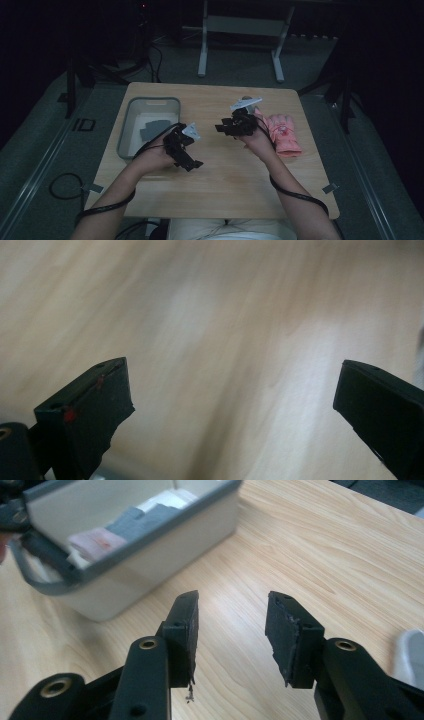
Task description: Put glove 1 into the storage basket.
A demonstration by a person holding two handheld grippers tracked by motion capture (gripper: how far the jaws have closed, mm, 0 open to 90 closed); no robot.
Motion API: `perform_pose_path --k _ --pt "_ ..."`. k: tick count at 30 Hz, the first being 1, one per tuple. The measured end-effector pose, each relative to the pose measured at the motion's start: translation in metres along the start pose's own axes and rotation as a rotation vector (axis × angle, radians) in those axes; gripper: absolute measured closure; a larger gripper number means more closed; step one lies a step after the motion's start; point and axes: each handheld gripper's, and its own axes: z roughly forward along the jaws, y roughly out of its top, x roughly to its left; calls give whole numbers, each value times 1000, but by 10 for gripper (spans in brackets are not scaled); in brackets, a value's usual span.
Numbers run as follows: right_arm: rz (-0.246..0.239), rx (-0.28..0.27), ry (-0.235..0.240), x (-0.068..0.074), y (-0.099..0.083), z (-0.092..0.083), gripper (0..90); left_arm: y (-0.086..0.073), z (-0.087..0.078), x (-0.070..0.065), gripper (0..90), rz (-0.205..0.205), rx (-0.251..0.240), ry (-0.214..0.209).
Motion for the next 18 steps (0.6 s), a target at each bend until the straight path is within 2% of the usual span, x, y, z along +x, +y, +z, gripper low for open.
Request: perform_pose_path --k 1,6,7,10,14,17,18 --pt "6 -3 -5 -5 -4 -3 573 -1 7 -6 18 4 -9 -10" --pt "17 -22 -41 -19 -14 -10 578 -7 23 -17 18 -6 -39 13" --pt "19 -22 -49 -21 -15 -11 582 -9 26 -18 18 0 -41 16" --pt "18 -21 -71 -27 -19 -13 586 -14 32 -24 18 -25 -55 -9" --pt "15 -10 -107 -36 -24 -16 596 -21 37 -32 18 -8 -53 0" --pt "25 -13 -129 -43 -28 -19 602 -25 40 -36 18 -14 -60 -1" --pt "28 -14 -137 -46 -29 -20 604 -31 44 -39 18 -21 -83 0"
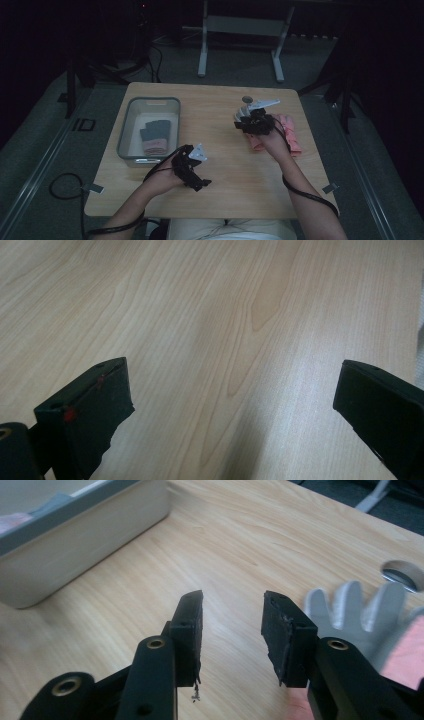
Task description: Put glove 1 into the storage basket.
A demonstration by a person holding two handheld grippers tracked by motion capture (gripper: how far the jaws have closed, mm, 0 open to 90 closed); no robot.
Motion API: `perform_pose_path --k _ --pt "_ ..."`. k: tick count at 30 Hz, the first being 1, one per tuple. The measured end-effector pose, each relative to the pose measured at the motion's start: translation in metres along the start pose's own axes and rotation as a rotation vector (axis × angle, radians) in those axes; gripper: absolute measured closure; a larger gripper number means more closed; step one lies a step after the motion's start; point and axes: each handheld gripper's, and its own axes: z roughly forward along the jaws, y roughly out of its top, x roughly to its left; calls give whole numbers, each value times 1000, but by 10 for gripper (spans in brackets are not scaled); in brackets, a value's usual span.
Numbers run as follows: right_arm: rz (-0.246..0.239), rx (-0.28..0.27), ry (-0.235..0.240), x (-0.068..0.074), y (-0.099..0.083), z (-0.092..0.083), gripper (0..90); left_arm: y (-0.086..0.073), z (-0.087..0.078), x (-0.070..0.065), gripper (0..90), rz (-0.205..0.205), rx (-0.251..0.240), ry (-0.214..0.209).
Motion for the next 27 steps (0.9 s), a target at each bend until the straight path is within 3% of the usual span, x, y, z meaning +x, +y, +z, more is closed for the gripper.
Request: perform_pose_path --k 2,8,10,11,13,15,18,22,24,27 --pt "13 -1 -9 -5 -2 -2 609 -7 5 -2 18 -12 4 -22" --pt "26 -11 -63 -19 -3 -5 621 -22 12 -10 19 0 52 -56" --pt "40 -16 -68 -21 -4 -5 621 -22 12 -10 19 0 52 -56" --pt "54 -23 -83 -23 -6 -4 622 -27 12 -11 19 -22 11 -62" --pt "55 -24 -92 -23 -7 -2 620 -32 12 -13 23 -28 -12 -50" --pt "49 -11 -133 -27 -10 2 619 -38 14 -16 28 -8 18 -11" --pt "58 13 -165 -34 -10 9 615 -45 16 -21 27 -22 -19 45" --pt "77 59 -208 -44 -11 24 611 -47 19 -25 24 -37 -42 52" --pt "80 116 -256 -50 -12 32 609 -47 18 -28 24 -36 -57 48" --pt "102 176 -257 -61 -16 44 591 -48 17 -30 24 -34 -64 63"
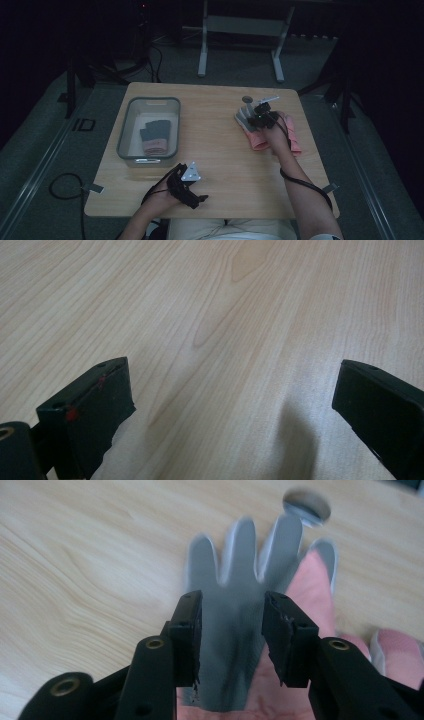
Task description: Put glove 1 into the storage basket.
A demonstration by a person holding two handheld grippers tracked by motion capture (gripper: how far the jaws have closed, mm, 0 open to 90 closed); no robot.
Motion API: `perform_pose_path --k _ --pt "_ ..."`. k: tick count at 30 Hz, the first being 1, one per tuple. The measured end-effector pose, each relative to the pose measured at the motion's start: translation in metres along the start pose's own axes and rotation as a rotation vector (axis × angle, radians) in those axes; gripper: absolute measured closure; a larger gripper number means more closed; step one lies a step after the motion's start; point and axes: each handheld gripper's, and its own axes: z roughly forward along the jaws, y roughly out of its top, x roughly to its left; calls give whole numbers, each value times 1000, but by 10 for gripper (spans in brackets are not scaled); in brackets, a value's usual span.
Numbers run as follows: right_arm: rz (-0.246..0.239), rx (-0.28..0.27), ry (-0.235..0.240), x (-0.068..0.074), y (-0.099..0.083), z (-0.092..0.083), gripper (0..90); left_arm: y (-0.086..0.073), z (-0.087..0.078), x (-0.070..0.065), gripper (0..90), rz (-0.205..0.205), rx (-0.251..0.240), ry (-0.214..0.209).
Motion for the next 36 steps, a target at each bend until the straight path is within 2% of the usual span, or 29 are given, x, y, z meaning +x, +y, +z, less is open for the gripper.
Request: perform_pose_path --k 2,4,7,8,11,12,13,14,17,20,22,23,25,26,29,34,36 --pt "-6 58 30 -2 -3 10 565 -1 0 0 24 -1 -10 15" --pt "-37 98 20 -2 -7 19 560 -1 -3 3 24 -29 -33 -2" --pt "-48 119 27 -1 -9 24 591 -1 -3 3 24 -31 -38 -5" --pt "-55 132 31 0 -7 26 656 -2 -2 2 24 -31 -34 -10" --pt "-18 140 44 -1 -8 29 746 -3 -2 1 24 -36 -35 -15" --pt "-18 140 44 -1 -8 29 746 -3 -2 1 24 -36 -35 -15" --pt "8 129 44 -3 -9 29 806 -3 -3 1 24 -38 -44 -14" --pt "22 118 42 -4 -10 28 826 -3 -3 1 24 -37 -45 -11" --pt "109 80 54 -8 -13 25 864 -3 -3 1 24 -31 -36 -5" --pt "132 56 43 -7 -12 19 873 -3 -3 1 24 -28 -36 -5" --pt "122 19 14 1 -7 3 877 -3 -4 2 24 -35 -41 -10" --pt "122 19 14 1 -7 3 877 -3 -4 2 24 -35 -41 -10" --pt "116 -24 2 9 -2 -14 878 -4 -5 3 24 -37 -44 -10" --pt "128 -59 -4 16 2 -29 879 -4 -5 3 24 -35 -45 -16" --pt "146 -125 -7 32 8 -61 878 -5 -5 2 24 -25 -51 -22" --pt "157 -195 -31 60 9 -101 879 -5 -5 2 24 -19 -41 -17" --pt "183 -213 -21 68 5 -113 880 -5 -5 2 24 -18 -47 -15"
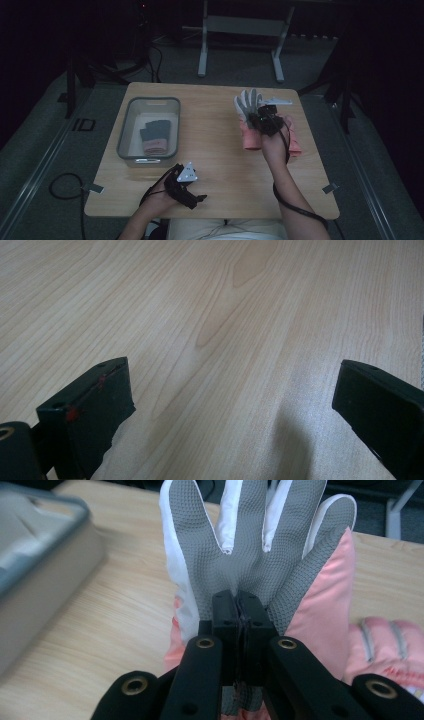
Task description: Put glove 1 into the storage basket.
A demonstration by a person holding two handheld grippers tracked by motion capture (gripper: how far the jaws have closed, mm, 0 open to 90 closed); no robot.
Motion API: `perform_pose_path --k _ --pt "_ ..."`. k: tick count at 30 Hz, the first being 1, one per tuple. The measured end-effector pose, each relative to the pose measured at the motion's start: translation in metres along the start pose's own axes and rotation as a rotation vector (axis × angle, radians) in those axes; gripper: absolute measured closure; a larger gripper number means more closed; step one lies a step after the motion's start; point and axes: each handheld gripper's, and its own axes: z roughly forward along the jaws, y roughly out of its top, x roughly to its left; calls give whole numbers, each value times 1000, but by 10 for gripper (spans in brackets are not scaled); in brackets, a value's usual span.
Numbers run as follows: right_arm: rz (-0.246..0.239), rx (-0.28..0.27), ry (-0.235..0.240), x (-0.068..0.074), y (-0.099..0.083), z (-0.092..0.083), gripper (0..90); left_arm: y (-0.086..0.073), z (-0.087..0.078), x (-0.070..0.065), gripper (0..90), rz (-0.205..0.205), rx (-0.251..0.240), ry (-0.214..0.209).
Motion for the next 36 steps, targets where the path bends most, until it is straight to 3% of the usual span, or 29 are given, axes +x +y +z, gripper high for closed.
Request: perform_pose_path --k 6,8,16,27,30,36 --pt "28 -14 3 16 -20 -20 881 0 1 0 24 8 5 -2" --pt "76 0 18 22 -39 -21 880 1 2 -2 24 17 11 -6" --pt "119 96 1 33 -80 15 880 1 4 -4 24 33 23 -4" --pt "115 158 2 45 -93 53 871 0 5 -5 25 31 25 -8" --pt "123 180 7 47 -97 66 864 0 6 -6 26 61 49 6" --pt "128 172 -1 48 -97 72 851 -1 9 -6 26 65 62 -2"
